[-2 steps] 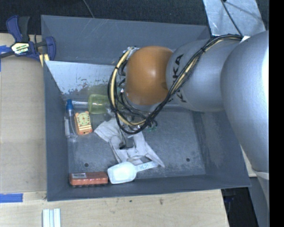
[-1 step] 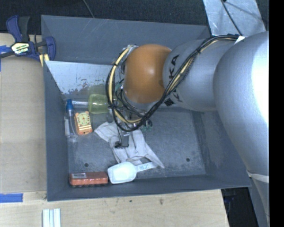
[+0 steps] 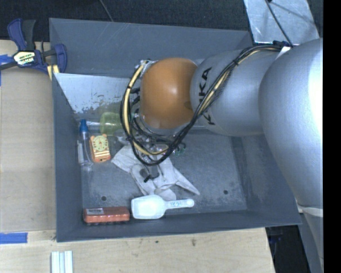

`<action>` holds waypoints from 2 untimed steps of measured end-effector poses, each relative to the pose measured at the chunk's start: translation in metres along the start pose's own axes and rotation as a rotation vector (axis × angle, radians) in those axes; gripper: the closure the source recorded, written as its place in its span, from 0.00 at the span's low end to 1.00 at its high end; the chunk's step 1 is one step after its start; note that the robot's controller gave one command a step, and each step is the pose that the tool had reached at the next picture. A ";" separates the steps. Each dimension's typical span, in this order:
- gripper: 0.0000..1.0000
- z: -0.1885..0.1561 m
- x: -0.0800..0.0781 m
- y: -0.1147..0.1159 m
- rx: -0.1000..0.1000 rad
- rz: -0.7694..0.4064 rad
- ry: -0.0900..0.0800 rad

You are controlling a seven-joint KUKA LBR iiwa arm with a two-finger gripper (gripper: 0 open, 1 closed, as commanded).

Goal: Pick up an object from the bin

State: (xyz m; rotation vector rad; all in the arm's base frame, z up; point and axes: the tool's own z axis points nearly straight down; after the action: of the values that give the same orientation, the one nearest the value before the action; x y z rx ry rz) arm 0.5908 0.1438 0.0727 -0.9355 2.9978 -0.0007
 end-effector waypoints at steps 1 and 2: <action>1.00 -0.008 0.005 -0.018 -0.007 0.410 0.006; 1.00 -0.008 0.005 -0.018 -0.007 0.411 0.006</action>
Offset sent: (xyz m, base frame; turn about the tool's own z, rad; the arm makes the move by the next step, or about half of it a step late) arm 0.0000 0.0000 0.0000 0.0000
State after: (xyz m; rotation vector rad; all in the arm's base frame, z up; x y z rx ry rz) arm 0.5965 0.1262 0.0802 -0.3054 3.1334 0.0080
